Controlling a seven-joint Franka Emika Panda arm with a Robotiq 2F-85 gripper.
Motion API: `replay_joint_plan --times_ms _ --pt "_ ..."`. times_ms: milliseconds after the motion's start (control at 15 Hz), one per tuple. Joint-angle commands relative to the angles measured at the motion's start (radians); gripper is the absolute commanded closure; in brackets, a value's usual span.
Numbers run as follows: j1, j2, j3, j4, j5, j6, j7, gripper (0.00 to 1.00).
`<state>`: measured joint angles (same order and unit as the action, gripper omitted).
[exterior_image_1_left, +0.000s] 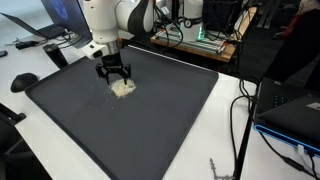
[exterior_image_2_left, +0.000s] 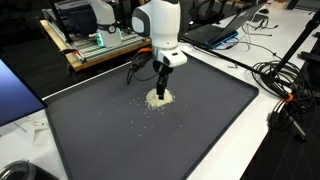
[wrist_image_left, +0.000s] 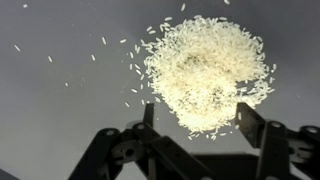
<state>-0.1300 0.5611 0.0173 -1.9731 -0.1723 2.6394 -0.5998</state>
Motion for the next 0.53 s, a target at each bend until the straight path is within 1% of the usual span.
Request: replay_joint_plan --times_ms 0,67,200,333,467 --pt "0.039 -0.066 -0.040 -0.015 0.000 -0.080 0.188 0.00" --pt "0.037 -0.079 -0.039 -0.019 0.012 -0.096 0.232 0.00" --pt "0.075 -0.105 -0.073 -0.034 -0.013 -0.093 0.370 0.00" --pt "0.133 -0.129 -0.119 -0.050 -0.062 -0.086 0.516 0.00" --pt "0.196 -0.144 -0.162 -0.054 -0.131 -0.104 0.638 0.00"
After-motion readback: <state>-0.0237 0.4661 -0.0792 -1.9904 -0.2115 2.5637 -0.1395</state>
